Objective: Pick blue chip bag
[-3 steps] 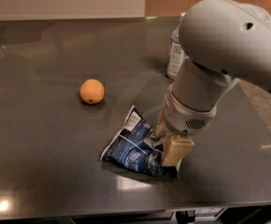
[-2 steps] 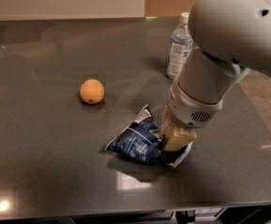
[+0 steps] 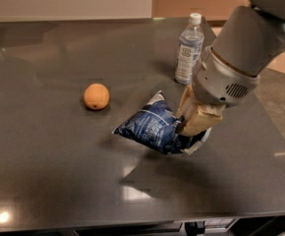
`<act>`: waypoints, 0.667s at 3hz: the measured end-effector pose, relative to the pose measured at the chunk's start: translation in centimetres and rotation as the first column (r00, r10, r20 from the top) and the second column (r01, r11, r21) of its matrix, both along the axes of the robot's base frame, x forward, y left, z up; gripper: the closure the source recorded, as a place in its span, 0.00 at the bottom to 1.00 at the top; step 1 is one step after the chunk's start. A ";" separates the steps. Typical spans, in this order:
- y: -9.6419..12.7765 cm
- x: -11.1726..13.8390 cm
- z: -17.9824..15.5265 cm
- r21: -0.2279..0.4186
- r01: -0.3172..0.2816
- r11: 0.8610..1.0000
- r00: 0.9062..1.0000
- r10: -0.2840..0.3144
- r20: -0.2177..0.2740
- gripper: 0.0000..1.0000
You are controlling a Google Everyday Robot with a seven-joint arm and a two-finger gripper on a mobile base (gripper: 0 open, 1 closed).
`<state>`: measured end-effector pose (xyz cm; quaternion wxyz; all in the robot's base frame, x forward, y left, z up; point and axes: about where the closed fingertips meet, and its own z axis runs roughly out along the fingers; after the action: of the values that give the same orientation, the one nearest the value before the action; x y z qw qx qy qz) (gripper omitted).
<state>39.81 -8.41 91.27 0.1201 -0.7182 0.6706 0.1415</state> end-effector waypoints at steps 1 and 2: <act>-0.8 0.6 3.9 0.075 -0.006 0.997 1.000 0.004 0.029 1.00; -1.1 1.0 6.5 0.124 -0.023 0.992 0.999 0.017 0.051 1.00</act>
Offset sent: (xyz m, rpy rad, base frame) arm 0.0043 -0.0234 0.0933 0.1632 -0.0330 0.0521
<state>40.86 -9.52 97.74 0.1799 -0.7193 0.6501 0.1660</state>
